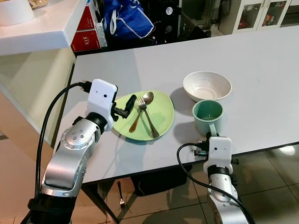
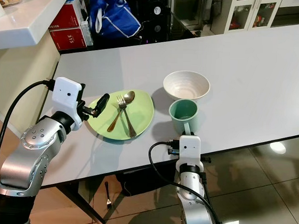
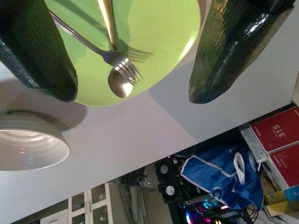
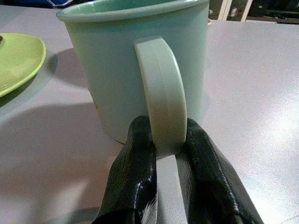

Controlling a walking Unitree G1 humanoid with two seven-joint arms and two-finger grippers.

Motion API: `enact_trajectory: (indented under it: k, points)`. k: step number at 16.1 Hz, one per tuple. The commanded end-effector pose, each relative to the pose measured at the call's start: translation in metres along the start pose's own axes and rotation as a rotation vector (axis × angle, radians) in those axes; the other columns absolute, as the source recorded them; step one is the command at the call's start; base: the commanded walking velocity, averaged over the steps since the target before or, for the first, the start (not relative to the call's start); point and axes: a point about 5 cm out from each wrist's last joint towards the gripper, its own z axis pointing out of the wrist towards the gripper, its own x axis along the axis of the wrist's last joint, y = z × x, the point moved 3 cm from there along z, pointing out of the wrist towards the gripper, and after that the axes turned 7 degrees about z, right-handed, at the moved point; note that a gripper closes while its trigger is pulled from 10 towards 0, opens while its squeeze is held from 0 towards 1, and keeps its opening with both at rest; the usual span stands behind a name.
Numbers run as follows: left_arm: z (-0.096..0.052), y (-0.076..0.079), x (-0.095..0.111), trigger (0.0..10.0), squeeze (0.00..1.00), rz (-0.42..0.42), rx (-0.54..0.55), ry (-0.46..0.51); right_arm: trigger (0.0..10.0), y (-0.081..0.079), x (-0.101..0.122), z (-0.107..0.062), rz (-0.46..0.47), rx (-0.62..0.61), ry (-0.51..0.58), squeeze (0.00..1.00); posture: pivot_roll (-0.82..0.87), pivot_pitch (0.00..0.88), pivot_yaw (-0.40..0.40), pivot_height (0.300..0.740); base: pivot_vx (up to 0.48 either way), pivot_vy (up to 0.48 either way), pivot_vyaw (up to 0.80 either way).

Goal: Setting the table

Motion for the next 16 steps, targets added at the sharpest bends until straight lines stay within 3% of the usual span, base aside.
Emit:
enact_trajectory:
  k: [1,4,5,6,16]
  points:
    - [-0.003,-0.006,-0.001,10.0,0.00,0.003,0.012,-0.006,10.0,-0.002,-0.005,-0.001,0.008,0.002,-0.024,0.00,0.15,0.000,0.137,0.740,0.000,0.000,0.00]
    - [-0.003,-0.006,-0.001,10.0,0.00,0.003,0.012,-0.006,10.0,-0.002,-0.005,-0.001,0.008,0.002,-0.024,0.00,0.15,0.000,0.137,0.740,0.000,0.000,0.00]
    - [-0.003,-0.006,0.001,10.0,0.00,0.010,0.003,-0.007,0.0,-0.004,-0.014,-0.003,0.032,-0.009,-0.046,0.00,0.16,0.000,0.162,0.740,0.000,0.000,0.00]
    - [-0.002,-0.006,0.003,10.0,0.00,0.019,-0.011,-0.008,0.0,-0.004,-0.024,-0.006,0.064,-0.027,-0.082,0.00,0.16,0.000,0.162,0.740,0.000,0.000,0.00]
    - [-0.001,-0.004,0.002,10.0,0.00,0.014,-0.018,-0.010,0.0,-0.001,-0.024,-0.005,0.067,-0.030,-0.062,0.00,0.16,0.000,0.157,0.740,0.000,0.000,0.00]
